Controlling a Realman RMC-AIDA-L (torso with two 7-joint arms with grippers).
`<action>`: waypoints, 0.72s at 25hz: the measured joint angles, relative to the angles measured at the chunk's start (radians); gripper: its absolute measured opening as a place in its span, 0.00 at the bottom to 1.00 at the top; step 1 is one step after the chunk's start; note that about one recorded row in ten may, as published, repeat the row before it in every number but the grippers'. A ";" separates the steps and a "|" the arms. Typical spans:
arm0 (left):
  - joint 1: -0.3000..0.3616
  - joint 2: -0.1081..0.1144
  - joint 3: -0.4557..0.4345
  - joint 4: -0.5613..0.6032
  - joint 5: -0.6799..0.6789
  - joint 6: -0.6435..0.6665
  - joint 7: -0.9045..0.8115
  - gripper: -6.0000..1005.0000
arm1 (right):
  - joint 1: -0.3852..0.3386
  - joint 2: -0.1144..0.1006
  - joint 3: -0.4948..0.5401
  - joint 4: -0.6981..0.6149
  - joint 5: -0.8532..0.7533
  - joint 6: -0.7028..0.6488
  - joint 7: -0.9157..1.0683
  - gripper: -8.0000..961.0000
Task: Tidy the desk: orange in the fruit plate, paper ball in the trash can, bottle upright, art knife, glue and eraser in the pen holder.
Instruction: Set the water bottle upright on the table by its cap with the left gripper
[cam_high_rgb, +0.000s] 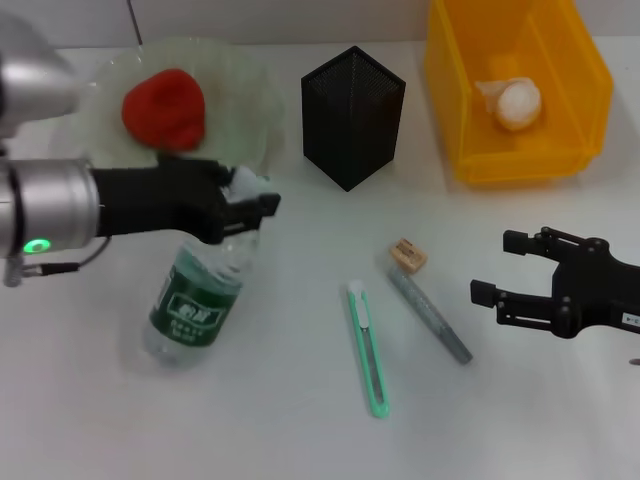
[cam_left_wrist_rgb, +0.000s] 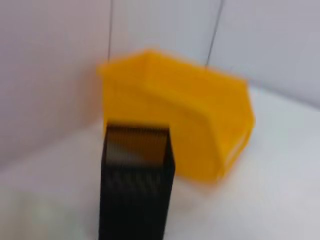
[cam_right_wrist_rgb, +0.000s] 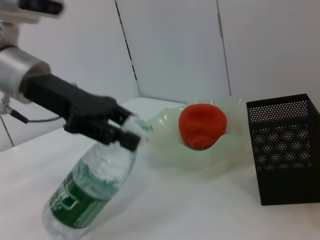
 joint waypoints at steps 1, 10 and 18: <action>0.025 0.000 -0.039 -0.024 -0.093 0.016 0.141 0.45 | 0.001 0.001 0.000 0.000 0.000 0.000 0.000 0.88; 0.044 0.000 -0.203 -0.172 -0.293 0.114 0.416 0.45 | 0.009 -0.001 -0.001 0.000 0.000 -0.005 0.009 0.88; 0.047 0.000 -0.261 -0.216 -0.348 0.177 0.531 0.45 | 0.012 0.000 0.000 0.000 0.000 -0.012 0.010 0.87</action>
